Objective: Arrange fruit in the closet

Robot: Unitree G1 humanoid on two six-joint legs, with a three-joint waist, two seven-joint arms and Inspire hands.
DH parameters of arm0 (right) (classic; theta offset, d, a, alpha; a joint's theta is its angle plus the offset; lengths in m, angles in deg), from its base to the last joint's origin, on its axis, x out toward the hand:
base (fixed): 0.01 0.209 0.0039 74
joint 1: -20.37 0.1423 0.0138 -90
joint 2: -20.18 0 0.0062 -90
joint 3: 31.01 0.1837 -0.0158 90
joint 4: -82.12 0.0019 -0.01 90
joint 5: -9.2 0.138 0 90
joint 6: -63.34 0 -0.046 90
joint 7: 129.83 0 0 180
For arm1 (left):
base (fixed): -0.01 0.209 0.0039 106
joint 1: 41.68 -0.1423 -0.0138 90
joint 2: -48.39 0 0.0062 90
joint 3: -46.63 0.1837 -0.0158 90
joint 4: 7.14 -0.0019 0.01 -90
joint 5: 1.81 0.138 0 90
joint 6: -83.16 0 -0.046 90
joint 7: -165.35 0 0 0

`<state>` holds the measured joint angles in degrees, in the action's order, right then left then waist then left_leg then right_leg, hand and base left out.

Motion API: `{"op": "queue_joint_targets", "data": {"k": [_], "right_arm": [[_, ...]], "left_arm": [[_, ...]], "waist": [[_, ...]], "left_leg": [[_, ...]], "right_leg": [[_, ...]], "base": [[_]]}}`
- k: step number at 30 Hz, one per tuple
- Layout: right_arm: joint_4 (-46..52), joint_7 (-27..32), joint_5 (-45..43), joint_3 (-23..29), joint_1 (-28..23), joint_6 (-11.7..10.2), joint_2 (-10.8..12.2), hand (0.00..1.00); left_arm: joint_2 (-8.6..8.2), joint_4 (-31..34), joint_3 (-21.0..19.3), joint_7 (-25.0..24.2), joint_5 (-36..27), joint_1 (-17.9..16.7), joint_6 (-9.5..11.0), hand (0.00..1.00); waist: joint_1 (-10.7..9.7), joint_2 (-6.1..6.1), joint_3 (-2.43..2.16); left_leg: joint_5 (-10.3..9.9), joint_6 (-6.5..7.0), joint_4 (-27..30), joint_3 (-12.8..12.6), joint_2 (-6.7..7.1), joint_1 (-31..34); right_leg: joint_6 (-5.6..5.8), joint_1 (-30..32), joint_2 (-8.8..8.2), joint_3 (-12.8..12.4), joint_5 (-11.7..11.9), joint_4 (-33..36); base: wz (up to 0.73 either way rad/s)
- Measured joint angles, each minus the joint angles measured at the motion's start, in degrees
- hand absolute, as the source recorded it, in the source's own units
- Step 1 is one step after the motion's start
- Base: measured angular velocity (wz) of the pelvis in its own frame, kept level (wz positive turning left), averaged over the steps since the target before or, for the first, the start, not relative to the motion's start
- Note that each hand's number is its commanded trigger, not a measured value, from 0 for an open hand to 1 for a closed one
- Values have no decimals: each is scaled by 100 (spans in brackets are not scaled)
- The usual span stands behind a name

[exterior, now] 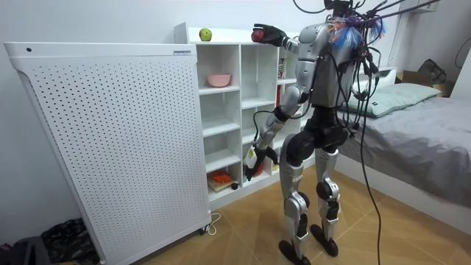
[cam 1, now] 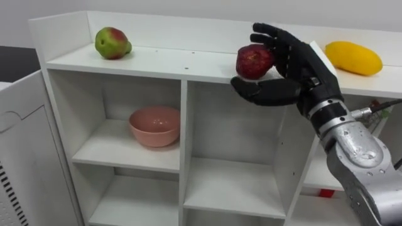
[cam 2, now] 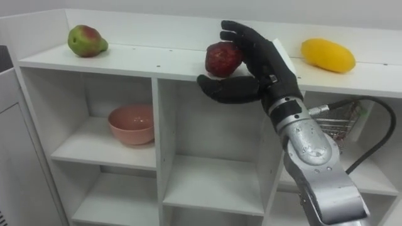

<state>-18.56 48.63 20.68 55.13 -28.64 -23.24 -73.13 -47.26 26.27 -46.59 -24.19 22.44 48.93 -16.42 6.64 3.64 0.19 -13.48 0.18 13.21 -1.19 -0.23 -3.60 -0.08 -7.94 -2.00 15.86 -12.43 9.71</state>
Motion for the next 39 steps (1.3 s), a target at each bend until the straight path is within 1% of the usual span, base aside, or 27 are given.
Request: {"op": "queue_joint_targets", "data": {"k": [1, 5, 7, 9, 14, 16, 17, 19, 21, 24, 28, 31, 32, 33, 37, 39], "right_arm": [[-2, -22, -29, -6, 4, 24, -50, 100], [-78, -30, -52, -41, 45, 34, -66, 100], [-233, 21, -54, -81, 141, -15, -84, 100], [-379, 90, -55, -167, 297, -11, -111, 100], [-432, 187, -80, -206, 343, -24, -144, 100], [-436, 185, -84, -226, 350, -44, -147, 100], [-440, 178, -84, -234, 350, -65, -157, 100], [-471, 211, -78, -250, 358, -88, -167, 100], [-532, 216, -64, -250, 412, -88, -171, 100], [-593, 203, -28, -267, 457, -89, -178, 100], [-504, 175, 80, -267, 456, -76, -178, 100], [-326, 96, 174, -276, 446, 62, -176, 100], [-168, 48, 263, -276, 370, 143, -173, 100], [41, -6, 338, -276, 229, 174, -167, 100], [680, -143, 532, -275, -247, 201, -140, 100], [920, -246, 673, -276, -446, 271, -133, 100]], "left_arm": [[0, -53, 0, 0, 0, 47, -7, 0], [4, -91, 9, 2, 1, 127, -47, 0], [15, -91, 20, 9, -5, 161, -47, 0], [30, -90, 21, 25, -12, 176, -47, 0], [117, -89, 115, 40, -15, 224, -46, 0], [162, -89, 127, 41, -134, 230, -45, 0], [184, -89, 129, 42, -244, 238, -44, 0], [192, -89, 130, 43, -396, 261, -42, 0], [195, -87, 130, 43, -597, 264, -37, 0], [199, -87, 142, 42, -696, 264, -37, 0], [202, -89, 144, 31, -729, 265, -39, 0], [202, -103, 144, 10, -800, 264, -50, 0], [202, -116, 153, 10, -882, 263, -51, 0], [201, -131, 171, 10, -904, 262, -51, 0], [190, -136, 172, 11, -900, 257, -41, 0], [189, -136, 167, 15, -900, 235, -38, 0]], "waist": [[13, 10, -1], [11, 23, 0], [13, 26, 0], [9, 31, -2], [17, 51, -3], [14, 53, -4], [14, 51, -4], [14, 51, -3], [14, 52, -3], [11, 51, -2], [-16, 24, 14], [-23, 4, 20], [-26, -4, 19], [-25, -15, 12], [-38, -62, -2], [-22, -118, -17]], "left_leg": [[0, 0, 4, 1, 0, 4], [0, 0, 18, 3, 0, -10], [0, 0, 18, 0, 0, -10], [0, 0, 17, -1, 0, -11], [0, 0, 16, -1, -1, -11], [0, 0, 15, -7, -1, -19], [0, 0, 15, -10, 0, -22], [0, 0, 13, -14, 2, -24], [0, 0, 12, -13, 3, -25], [0, 0, 9, -19, 3, -32], [0, 0, 12, -19, 4, -21], [0, 0, 12, -29, 3, -13], [0, 0, 12, -30, 3, -15], [0, 0, 12, -30, 4, -17], [0, 0, 12, -45, 5, -16], [0, 0, 10, -62, 6, -17]], "right_leg": [[-1, 1, 0, 1, 1, 0], [-4, -12, -2, -18, 3, 2], [-6, -12, -3, -19, 4, 5], [-6, -12, -3, -20, 4, 5], [-5, -13, -2, -31, 4, 3], [-5, -16, 0, -48, 4, 4], [-5, -17, 2, -96, 4, 3], [-5, -16, 4, -155, 4, 3], [-4, -19, 3, -157, 5, 4], [-3, -29, 3, -156, 5, 3], [-3, -23, 3, -156, 5, -1], [-3, -18, 4, -158, 5, -3], [-3, -17, 4, -176, 5, -4], [-3, -18, 2, -181, 5, -2], [-2, -12, 3, -197, 5, -7], [-2, 2, 5, -268, 6, -6]], "base": [[0], [0], [0], [0], [0], [0], [0], [0], [0], [0], [0], [0], [0], [0], [0], [-8]]}}
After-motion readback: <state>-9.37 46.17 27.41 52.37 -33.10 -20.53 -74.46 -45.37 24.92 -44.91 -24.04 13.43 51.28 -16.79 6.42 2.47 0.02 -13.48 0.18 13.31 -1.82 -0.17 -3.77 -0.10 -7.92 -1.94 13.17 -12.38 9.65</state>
